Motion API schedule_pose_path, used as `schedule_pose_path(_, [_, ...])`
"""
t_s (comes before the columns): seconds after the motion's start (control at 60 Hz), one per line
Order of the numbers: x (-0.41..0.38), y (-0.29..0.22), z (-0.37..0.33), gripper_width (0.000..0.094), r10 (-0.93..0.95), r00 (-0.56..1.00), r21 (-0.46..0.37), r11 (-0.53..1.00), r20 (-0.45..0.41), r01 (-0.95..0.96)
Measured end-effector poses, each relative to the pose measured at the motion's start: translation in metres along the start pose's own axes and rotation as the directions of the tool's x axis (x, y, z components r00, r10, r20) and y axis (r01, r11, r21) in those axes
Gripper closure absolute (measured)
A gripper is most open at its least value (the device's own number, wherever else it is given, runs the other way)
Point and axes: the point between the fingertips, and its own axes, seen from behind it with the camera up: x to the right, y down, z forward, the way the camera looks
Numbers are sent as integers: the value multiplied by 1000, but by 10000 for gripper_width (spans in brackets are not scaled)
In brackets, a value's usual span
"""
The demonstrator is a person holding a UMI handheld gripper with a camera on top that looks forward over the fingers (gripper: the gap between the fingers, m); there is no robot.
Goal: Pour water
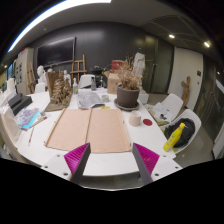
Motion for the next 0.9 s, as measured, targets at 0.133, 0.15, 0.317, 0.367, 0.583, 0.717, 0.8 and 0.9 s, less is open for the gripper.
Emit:
schedule_pose_path(0.133, [46,16,15,74,36,999,-37,999,-34,-38])
schedule_pose_path(0.15, [39,17,11,73,41,998,-39,998,-42,-43])
schedule_pose_path(0.317, [144,49,45,76,54,993,-62,996,-104,-61])
schedule_pose_path(0.367, [170,59,52,77,57,991,-68,996,-120,-65])
schedule_pose_path(0.583, [278,104,95,71,81,985,-56,994,-150,-90])
schedule_pose_path(0.717, [332,120,132,73,114,983,12,993,-144,-113])
schedule_pose_path(0.8, [357,123,162,73,125,984,55,991,-124,-119])
schedule_pose_path(0.9, [374,115,196,75,116,989,109,988,-94,-105])
